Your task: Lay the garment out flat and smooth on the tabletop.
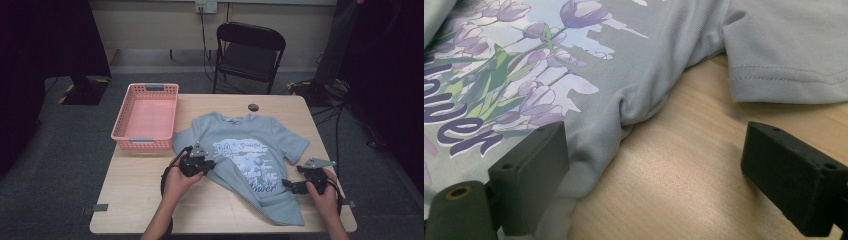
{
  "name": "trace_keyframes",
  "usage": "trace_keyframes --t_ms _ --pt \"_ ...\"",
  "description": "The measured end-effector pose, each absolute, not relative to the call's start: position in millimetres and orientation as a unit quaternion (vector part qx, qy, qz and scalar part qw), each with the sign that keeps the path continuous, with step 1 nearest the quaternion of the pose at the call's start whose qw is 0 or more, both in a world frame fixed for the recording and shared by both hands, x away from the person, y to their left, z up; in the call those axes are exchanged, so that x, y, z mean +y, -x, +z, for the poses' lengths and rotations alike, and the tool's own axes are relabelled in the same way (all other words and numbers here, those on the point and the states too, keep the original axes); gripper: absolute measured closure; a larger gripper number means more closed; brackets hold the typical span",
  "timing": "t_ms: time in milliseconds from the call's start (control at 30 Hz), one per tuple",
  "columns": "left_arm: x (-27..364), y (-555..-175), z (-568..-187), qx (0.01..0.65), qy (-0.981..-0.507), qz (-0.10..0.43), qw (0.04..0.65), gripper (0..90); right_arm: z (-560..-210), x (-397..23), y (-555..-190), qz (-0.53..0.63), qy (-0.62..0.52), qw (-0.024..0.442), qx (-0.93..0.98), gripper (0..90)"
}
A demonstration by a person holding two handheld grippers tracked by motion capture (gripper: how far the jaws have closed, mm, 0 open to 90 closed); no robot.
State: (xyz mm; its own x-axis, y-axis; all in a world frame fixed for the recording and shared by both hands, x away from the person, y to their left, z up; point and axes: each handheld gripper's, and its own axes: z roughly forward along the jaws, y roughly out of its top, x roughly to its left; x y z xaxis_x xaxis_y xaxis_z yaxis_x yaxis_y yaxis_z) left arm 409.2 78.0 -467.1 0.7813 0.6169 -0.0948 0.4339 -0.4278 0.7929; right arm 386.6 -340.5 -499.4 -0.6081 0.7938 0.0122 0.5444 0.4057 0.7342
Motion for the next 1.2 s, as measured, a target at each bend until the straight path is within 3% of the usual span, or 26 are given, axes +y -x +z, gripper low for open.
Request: trace_keyframes --t_ms 633,1200 --pt "127.9 -360.0 -469.5 0.332 -0.834 0.086 0.433 84.8 -499.4 -340.4 -386.5 0.362 -0.406 0.172 0.821 10.8" --pt "140.8 -323.0 -481.5 0.329 -0.851 0.071 0.403 84.8 -499.4 -340.4 -386.2 0.362 -0.405 0.171 0.822 10.8"
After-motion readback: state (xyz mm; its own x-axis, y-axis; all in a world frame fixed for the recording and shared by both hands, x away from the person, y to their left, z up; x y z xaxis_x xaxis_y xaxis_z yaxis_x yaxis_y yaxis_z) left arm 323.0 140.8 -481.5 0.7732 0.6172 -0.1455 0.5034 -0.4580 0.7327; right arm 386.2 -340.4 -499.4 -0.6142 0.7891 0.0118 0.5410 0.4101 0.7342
